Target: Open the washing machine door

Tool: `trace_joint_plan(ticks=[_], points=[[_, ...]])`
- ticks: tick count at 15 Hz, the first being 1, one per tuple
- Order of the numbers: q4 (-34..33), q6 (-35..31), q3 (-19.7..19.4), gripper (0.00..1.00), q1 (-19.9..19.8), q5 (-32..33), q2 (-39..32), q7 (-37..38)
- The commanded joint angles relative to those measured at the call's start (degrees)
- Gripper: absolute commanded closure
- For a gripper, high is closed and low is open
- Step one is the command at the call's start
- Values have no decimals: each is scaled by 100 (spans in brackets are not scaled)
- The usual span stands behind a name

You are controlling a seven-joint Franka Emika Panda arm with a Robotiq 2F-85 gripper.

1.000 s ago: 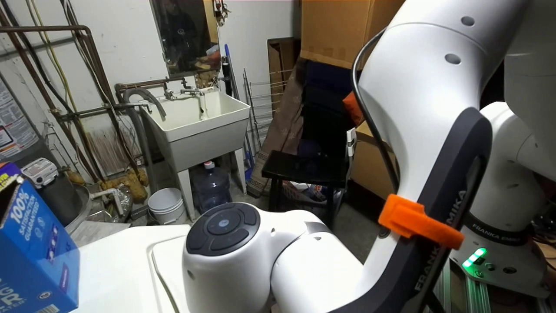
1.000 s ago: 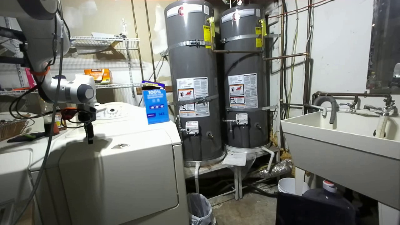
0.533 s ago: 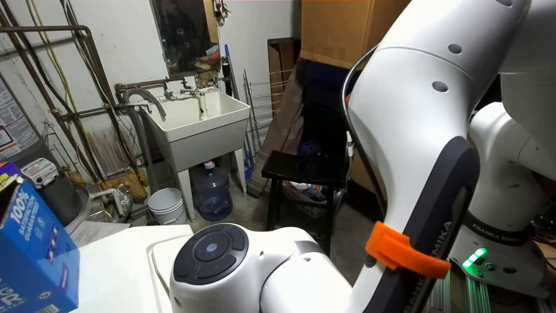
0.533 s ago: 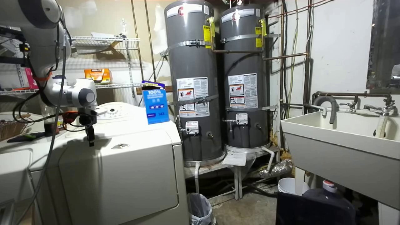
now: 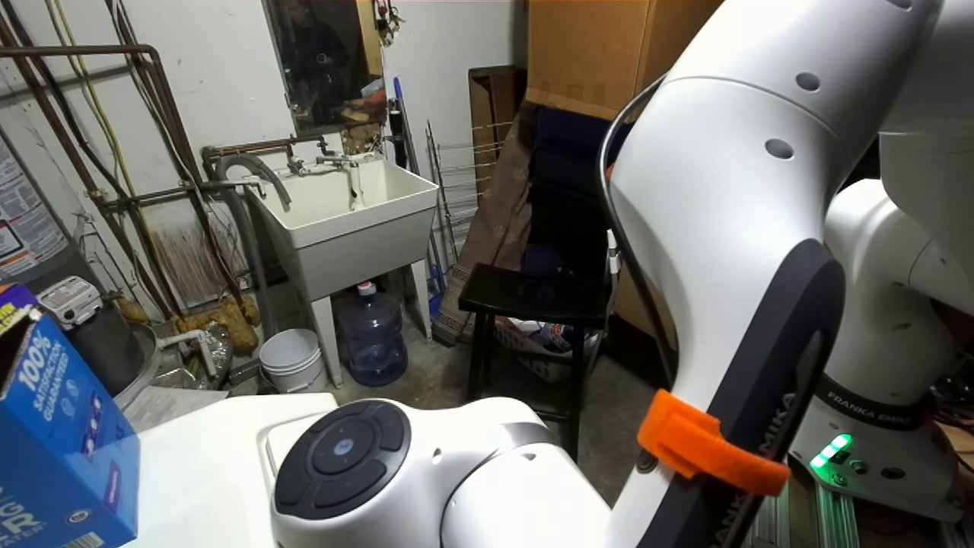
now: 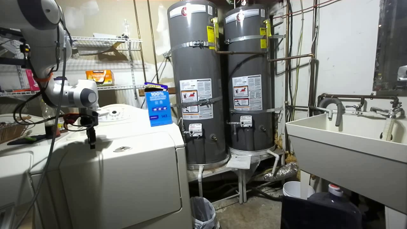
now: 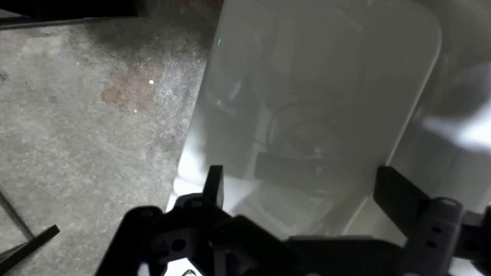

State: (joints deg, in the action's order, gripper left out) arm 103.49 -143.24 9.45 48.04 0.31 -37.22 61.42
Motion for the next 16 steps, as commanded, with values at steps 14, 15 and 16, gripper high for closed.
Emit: trace_joint_plan(ticks=[14,15,16], points=[[-20,-225,-367,0,91,123,100,523],[-63,-240,-355,0,114,129,65,514],[-91,-259,-360,0,144,138,54,520]])
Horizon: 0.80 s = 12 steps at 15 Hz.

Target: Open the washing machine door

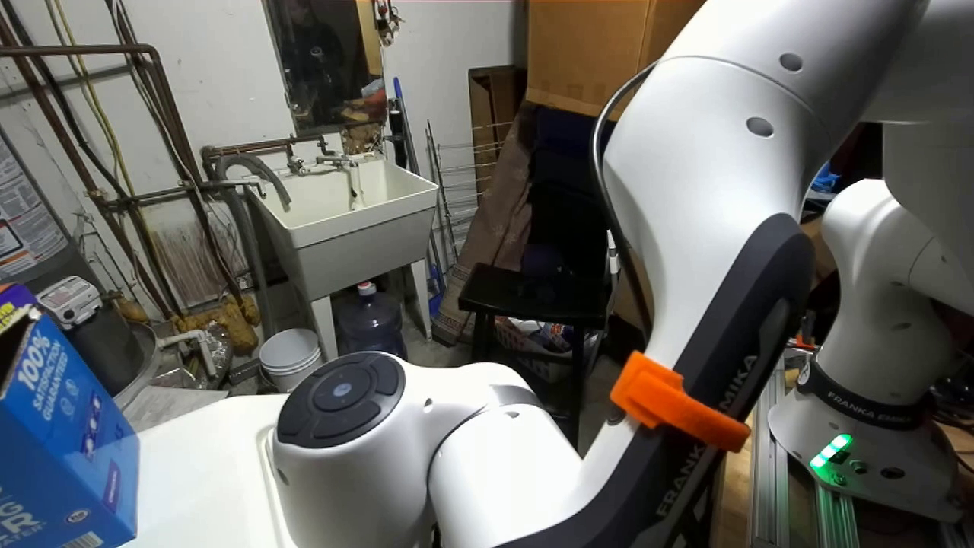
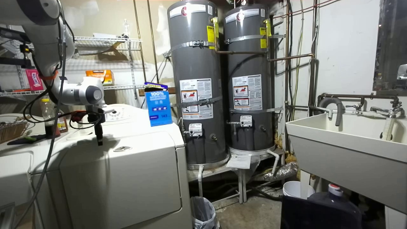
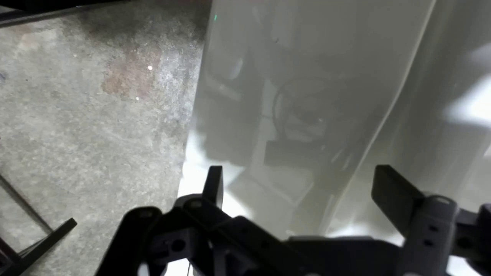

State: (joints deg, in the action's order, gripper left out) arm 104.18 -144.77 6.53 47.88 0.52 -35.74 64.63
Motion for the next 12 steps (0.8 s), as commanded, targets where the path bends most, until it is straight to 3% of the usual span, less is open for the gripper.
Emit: trace_joint_plan(ticks=[1,9,12], points=[[-204,-92,-76,0,196,122,-123,209],[-218,131,-52,0,341,44,-305,117],[43,655,-88,0,221,39,-32,44]])
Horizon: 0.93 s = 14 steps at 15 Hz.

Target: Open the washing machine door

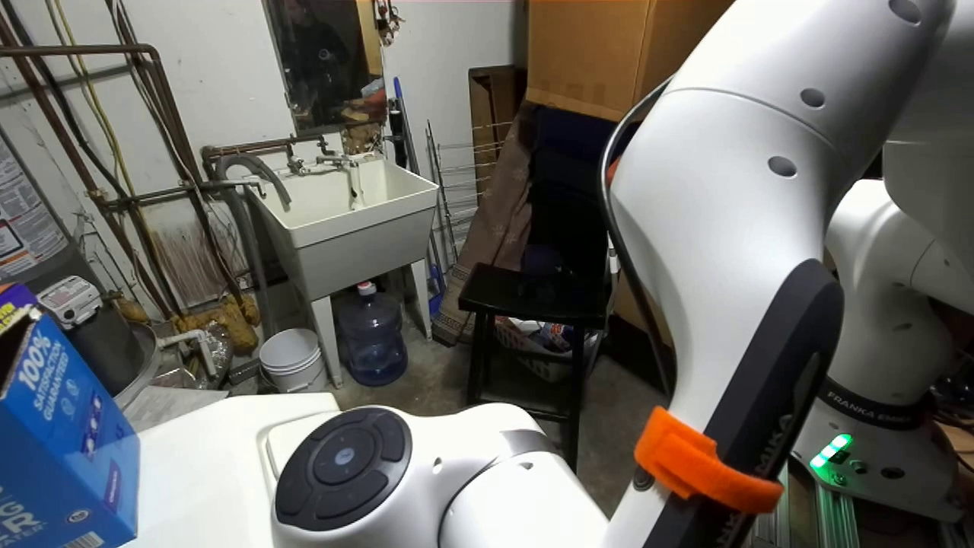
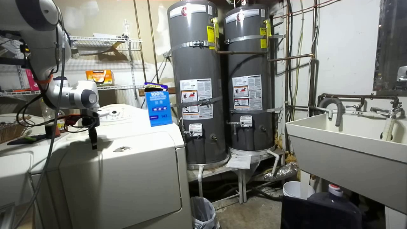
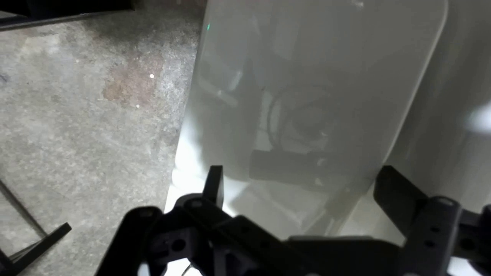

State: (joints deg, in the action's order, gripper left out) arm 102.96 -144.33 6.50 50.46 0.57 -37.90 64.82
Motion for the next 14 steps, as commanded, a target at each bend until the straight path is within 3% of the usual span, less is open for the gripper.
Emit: trace_joint_plan(ticks=[1,8,14], points=[[244,767,-107,0,-57,43,259,54],[1121,2033,-433,0,-393,245,808,452],[1751,2065,-558,0,-941,723,1543,1040]])
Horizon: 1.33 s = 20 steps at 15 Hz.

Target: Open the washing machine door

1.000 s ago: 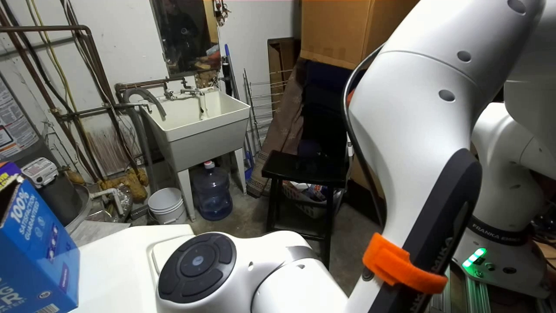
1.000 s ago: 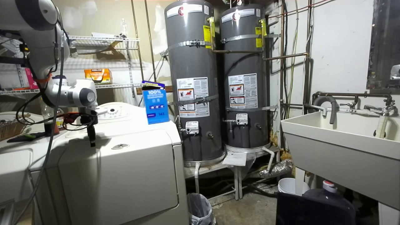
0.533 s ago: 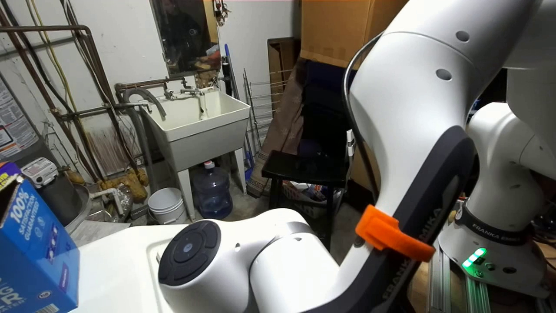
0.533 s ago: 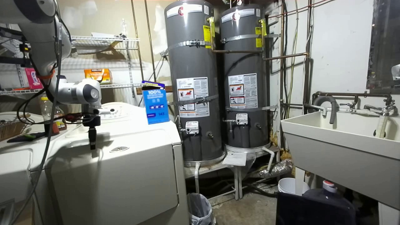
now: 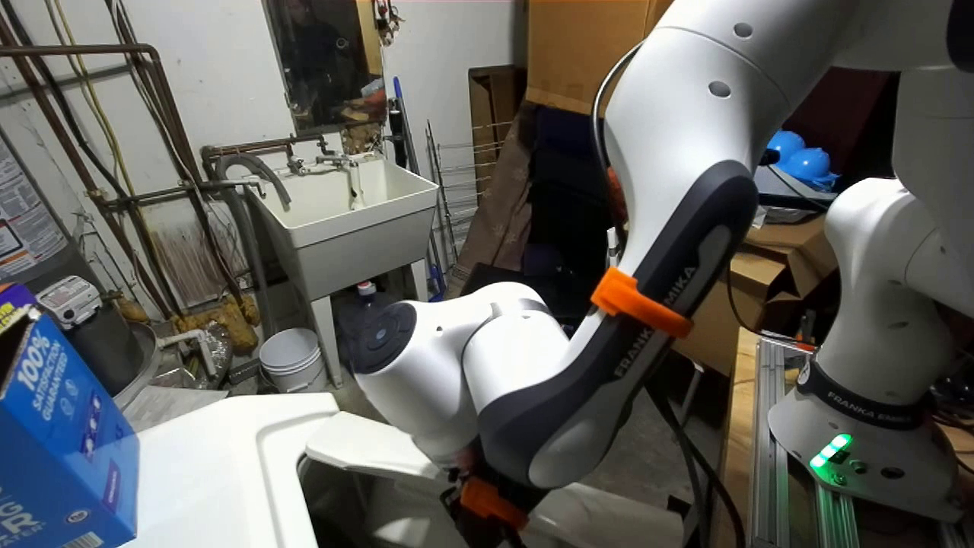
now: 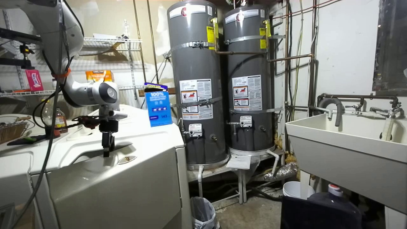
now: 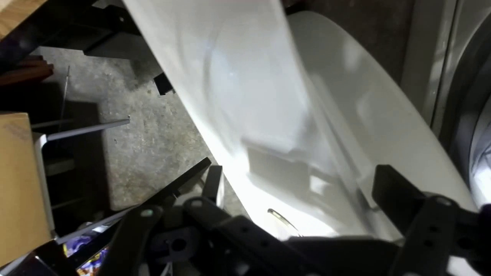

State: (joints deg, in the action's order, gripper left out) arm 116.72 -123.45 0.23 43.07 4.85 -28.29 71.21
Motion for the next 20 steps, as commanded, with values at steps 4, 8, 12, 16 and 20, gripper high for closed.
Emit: trace_joint_plan(ticks=[4,8,12,16,20], points=[[493,292,206,0,-529,711,1130,807],[650,335,520,0,-882,606,1276,974],[1218,60,671,0,-1273,472,1391,1449],[1766,-1054,833,0,-1696,438,1666,1531],[1987,-1763,894,0,-1916,574,1800,1457]])
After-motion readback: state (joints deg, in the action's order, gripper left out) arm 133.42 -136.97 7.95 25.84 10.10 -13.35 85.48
